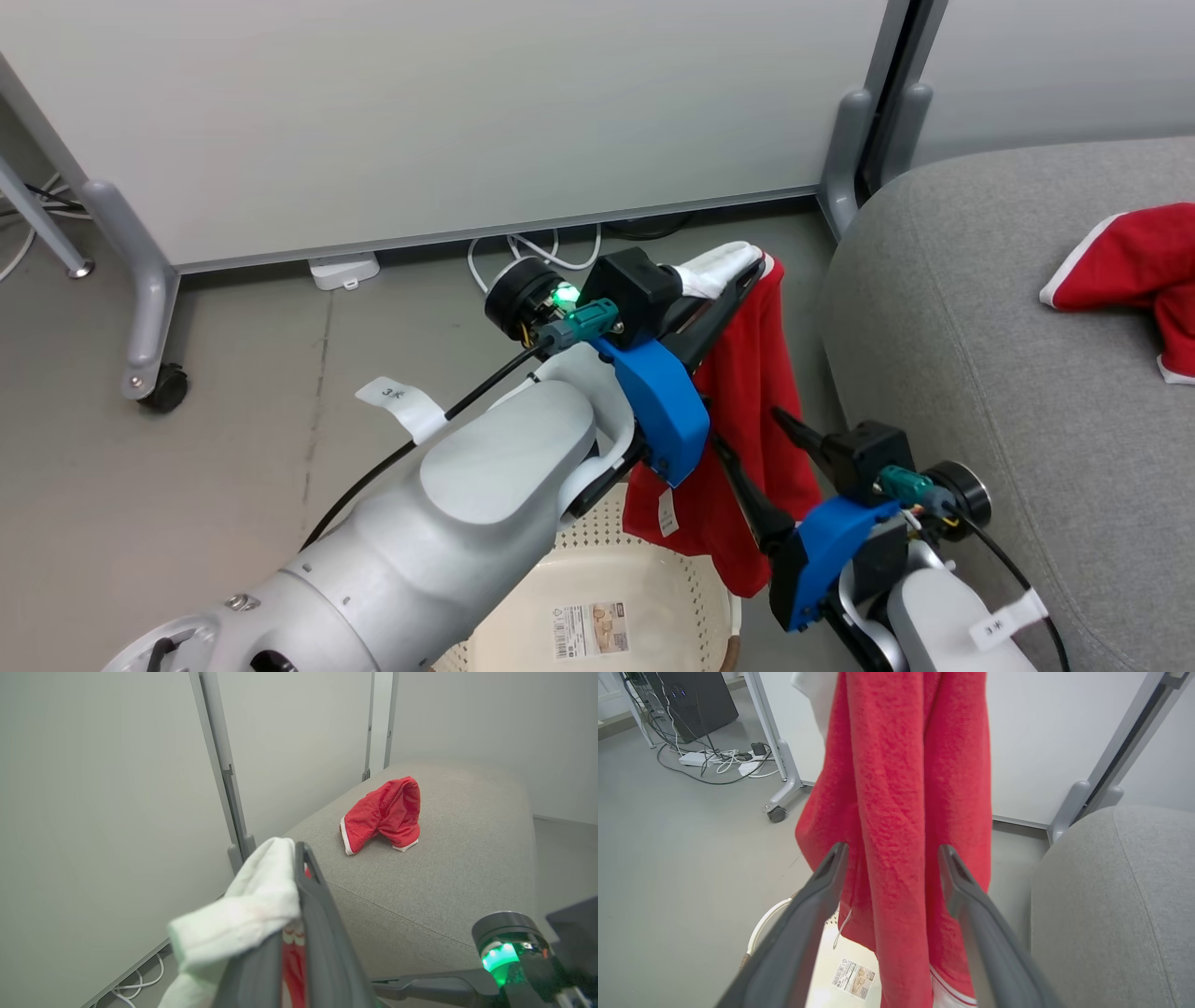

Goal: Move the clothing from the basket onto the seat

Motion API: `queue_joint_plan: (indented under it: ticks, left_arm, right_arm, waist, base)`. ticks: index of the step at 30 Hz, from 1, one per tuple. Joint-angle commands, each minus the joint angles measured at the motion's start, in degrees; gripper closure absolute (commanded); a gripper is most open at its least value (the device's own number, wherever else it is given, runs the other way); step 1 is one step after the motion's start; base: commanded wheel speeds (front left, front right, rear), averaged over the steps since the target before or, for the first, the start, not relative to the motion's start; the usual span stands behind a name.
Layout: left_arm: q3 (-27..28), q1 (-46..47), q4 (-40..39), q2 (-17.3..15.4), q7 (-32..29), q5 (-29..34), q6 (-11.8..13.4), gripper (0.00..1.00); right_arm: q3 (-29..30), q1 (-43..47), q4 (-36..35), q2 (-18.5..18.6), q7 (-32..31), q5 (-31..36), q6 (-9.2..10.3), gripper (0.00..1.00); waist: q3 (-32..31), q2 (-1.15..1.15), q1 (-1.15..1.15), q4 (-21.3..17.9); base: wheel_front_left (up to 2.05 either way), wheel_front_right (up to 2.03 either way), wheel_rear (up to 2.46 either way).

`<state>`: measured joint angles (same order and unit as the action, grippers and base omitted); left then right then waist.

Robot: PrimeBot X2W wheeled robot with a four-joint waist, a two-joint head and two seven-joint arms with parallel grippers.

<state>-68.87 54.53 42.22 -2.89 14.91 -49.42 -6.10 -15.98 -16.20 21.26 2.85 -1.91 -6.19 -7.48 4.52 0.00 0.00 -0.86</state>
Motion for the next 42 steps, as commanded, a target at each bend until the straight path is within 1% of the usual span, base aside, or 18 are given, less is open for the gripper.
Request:
queue_joint_plan:
  ticks: [1,12,14,15,26,40,41,42]
  left_arm:
    - [0.0,1.1,-0.2,0.0,0.4,-0.3,0.1,1.0]
    - [-0.5,1.1,-1.2,0.0,0.4,-0.4,0.5,1.0]
    - [-0.5,1.1,-1.2,0.0,0.4,-0.3,0.5,1.0]
    - [-0.5,1.1,-1.2,0.0,0.4,-0.3,0.5,1.0]
    - [-0.6,0.0,-0.9,0.0,0.4,-0.5,0.6,1.0]
    - [-1.4,-0.1,-0.3,0.0,0.4,-1.4,0.5,1.0]
    - [-1.4,-0.1,-0.3,0.0,0.4,-1.4,0.6,0.81]
    - [-1.5,-0.1,-0.2,0.0,0.4,-1.5,0.7,0.65]
  right_arm:
    - [-0.2,-1.4,0.8,0.1,0.4,-0.4,-0.03,0.0]
    - [-4.6,-9.5,12.0,0.1,3.2,-4.2,-0.03,0.0]
    - [-5.1,-10.5,13.7,0.1,3.9,-5.0,-0.03,0.51]
    - [-5.4,-11.0,14.4,0.1,4.4,-5.5,-0.03,1.0]
    - [-8.4,-14.0,20.3,0.1,8.0,-8.8,-0.03,1.0]
    - [-9.7,-15.7,24.2,0.1,10.2,-9.8,-0.03,1.0]
    - [-9.8,-15.8,24.5,0.1,10.3,-9.9,-0.03,1.0]
    - [-10.0,-16.0,24.6,0.1,10.5,-10.0,-0.03,1.0]
  waist:
    - [0.0,0.0,0.0,0.1]
    - [0.4,0.0,0.0,1.1]
    - [0.4,0.0,0.0,1.1]
    - [0.4,0.0,0.0,1.1]
    - [-0.4,0.0,0.0,0.5]
    - [-0.6,0.0,0.0,0.4]
    - [-0.6,0.0,0.0,0.4]
    - [-0.7,0.0,0.0,0.4]
  base:
    - [0.0,0.0,0.0]
    - [0.0,0.0,0.0]
    - [0.0,0.0,0.0]
    - [0.0,0.0,0.0]
    - [0.0,0.0,0.0]
    - [0.0,0.0,0.0]
    - [0.0,0.0,0.0]
    - [0.0,0.0,0.0]
